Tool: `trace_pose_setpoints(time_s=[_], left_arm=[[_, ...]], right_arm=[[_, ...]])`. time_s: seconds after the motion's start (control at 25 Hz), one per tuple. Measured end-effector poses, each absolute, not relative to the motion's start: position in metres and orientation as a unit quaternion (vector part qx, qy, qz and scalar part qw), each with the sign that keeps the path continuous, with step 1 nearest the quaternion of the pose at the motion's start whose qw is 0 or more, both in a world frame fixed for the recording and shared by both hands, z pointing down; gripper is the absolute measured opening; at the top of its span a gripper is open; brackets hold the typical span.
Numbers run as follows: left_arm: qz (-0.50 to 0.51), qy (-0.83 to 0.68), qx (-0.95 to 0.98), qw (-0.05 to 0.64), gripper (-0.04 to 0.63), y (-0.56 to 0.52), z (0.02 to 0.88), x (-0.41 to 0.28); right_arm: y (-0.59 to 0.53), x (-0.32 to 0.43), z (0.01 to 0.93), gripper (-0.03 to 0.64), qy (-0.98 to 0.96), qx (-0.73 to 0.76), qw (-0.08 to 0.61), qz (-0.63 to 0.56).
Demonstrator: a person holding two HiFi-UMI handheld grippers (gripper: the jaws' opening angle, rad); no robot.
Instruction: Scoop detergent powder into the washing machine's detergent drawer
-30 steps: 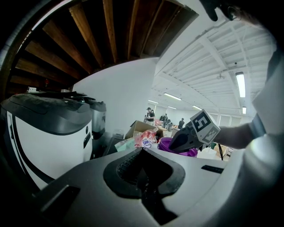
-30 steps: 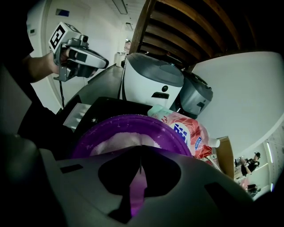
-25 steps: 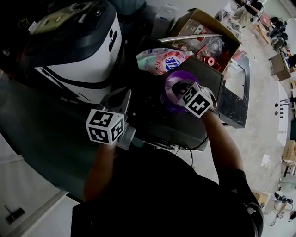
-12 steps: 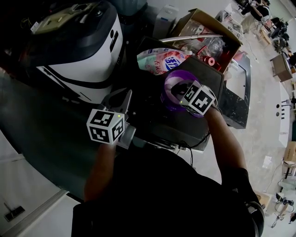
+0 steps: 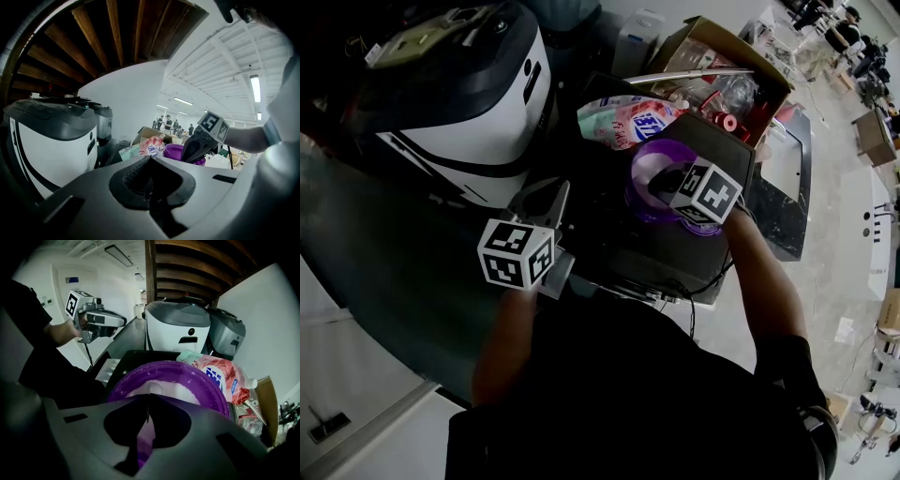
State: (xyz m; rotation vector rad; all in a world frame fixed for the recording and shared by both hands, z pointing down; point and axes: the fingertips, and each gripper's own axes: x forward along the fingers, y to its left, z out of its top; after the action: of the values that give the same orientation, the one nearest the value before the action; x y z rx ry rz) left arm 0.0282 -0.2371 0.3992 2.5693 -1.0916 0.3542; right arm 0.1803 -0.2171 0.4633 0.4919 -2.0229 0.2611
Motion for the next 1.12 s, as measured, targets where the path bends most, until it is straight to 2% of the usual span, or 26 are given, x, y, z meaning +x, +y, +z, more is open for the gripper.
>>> trace_pose_setpoints(time_s=[0.56,1.12], left_arm=[[0.131,-0.392,0.895,0.167,0.009,-0.228,0.403,0.029],[0.138,-0.388,0.896,0.168,0.008,-0.22,0.404,0.043]], right_arm=[[-0.207,0.186,0.458,0.021,-0.847,0.141,0.493,0.143],[-0.226,0.207,0.419,0.021,-0.884,0.206,0.361,0.212]])
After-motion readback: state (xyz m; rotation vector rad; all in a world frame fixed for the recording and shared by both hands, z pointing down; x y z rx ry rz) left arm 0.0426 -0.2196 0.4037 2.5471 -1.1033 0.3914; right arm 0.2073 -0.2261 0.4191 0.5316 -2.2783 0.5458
